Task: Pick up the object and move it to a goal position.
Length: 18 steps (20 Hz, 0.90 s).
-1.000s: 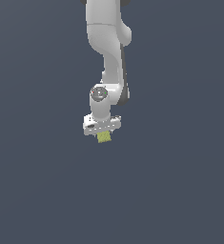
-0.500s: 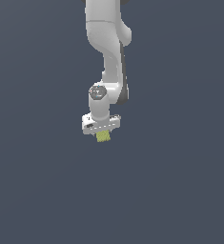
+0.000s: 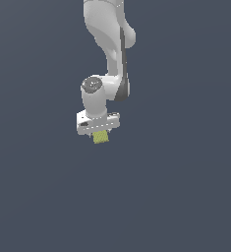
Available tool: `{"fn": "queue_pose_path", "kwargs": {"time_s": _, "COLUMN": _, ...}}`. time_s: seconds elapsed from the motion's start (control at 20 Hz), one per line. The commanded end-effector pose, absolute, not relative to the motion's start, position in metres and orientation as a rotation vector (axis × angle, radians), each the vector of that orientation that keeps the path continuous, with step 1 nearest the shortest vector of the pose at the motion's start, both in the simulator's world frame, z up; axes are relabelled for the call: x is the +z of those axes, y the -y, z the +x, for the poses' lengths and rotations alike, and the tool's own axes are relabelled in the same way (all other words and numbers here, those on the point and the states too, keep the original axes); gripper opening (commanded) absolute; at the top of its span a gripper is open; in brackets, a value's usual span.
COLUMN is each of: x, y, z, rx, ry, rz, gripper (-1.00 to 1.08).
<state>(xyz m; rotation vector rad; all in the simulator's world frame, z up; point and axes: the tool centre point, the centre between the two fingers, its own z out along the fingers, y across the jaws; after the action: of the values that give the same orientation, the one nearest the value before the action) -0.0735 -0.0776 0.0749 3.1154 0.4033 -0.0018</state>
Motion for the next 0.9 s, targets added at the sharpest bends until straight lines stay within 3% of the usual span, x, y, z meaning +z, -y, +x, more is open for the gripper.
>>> {"fn": "queue_pose_path", "kwargs": {"time_s": 0.0, "x": 0.097, "y": 0.087, "z": -0.068, "rx": 0.001, "ry": -0.403, "rz": 3.115, "gripper": -1.00}}
{"fn": "queue_pose_path", "kwargs": {"time_s": 0.85, "x": 0.261, "y": 0.160, "z": -0.026, "rx": 0.001, "ry": -0.404, "rz": 3.116, "gripper": -1.00}}
